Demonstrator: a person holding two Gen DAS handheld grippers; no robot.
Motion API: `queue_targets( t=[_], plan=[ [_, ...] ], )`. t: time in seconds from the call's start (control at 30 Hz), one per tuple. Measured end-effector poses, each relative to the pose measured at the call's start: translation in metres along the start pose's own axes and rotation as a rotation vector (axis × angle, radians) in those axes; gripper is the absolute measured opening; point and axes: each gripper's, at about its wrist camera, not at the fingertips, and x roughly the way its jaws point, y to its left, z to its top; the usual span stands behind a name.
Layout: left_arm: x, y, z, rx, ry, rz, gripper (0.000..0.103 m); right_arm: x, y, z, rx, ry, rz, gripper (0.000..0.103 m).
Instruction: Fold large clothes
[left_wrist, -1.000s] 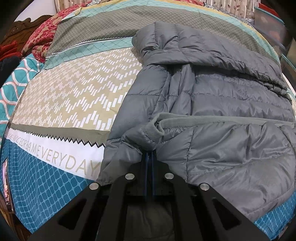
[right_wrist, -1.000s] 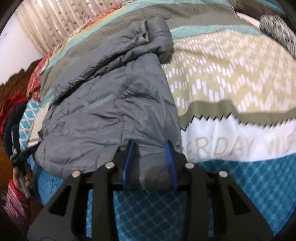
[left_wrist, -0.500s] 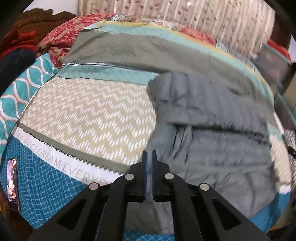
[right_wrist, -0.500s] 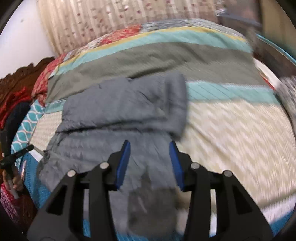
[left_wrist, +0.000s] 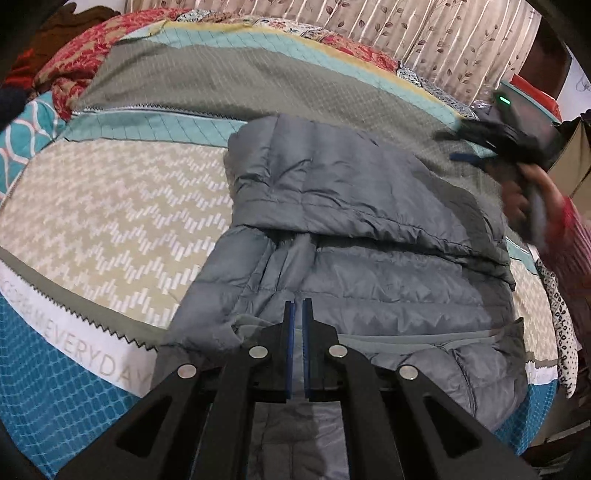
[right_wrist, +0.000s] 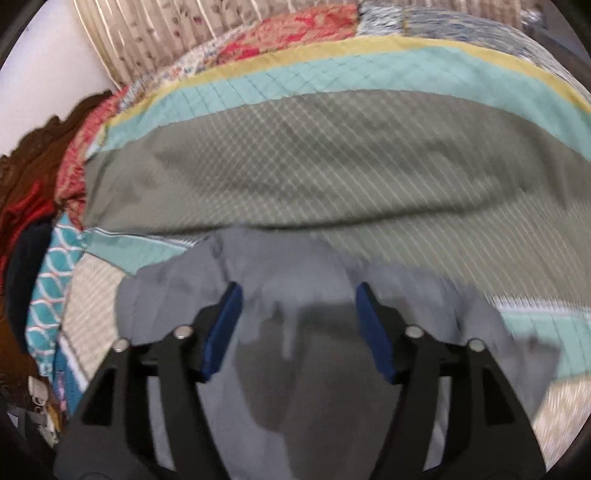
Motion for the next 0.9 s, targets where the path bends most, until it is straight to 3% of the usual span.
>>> queue_targets(
  t=[0.1, 0.33, 0.37, 0.43, 0.5, 0.53, 0.77, 0.9],
  plan=[
    [0.008, 0.004, -0.003, -0.008, 0.015, -0.009, 0.0, 0.043, 0.006, 0.022, -0.003, 0.049, -0.033, 0.066],
    [0.022, 0.014, -0.009, -0.029, 0.05, -0.018, 0.0, 0.104, 0.008, 0.022, -0.059, 0.158, -0.104, 0.069],
    [0.023, 0.015, -0.01, -0.03, 0.054, -0.016, 0.0, 0.109, 0.008, 0.019, -0.067, 0.177, -0.099, 0.065],
    [0.023, 0.016, -0.01, -0.031, 0.053, -0.013, 0.0, 0.108, 0.011, 0.015, -0.09, 0.173, -0.101, 0.032],
    [0.02, 0.016, -0.01, -0.033, 0.048, -0.011, 0.0, 0.096, 0.016, 0.01, -0.113, 0.156, -0.072, 0.015],
    [0.018, 0.015, -0.009, -0.033, 0.043, -0.009, 0.0, 0.089, 0.017, 0.008, -0.115, 0.144, -0.067, 0.012],
    [-0.014, 0.012, -0.009, -0.038, 0.0, 0.001, 0.0, -0.024, 0.052, -0.032, -0.266, -0.125, -0.05, 0.01],
    [-0.036, 0.017, -0.012, -0.048, -0.019, 0.019, 0.0, -0.084, 0.086, -0.095, -0.415, -0.257, -0.098, 0.009]
  ],
)
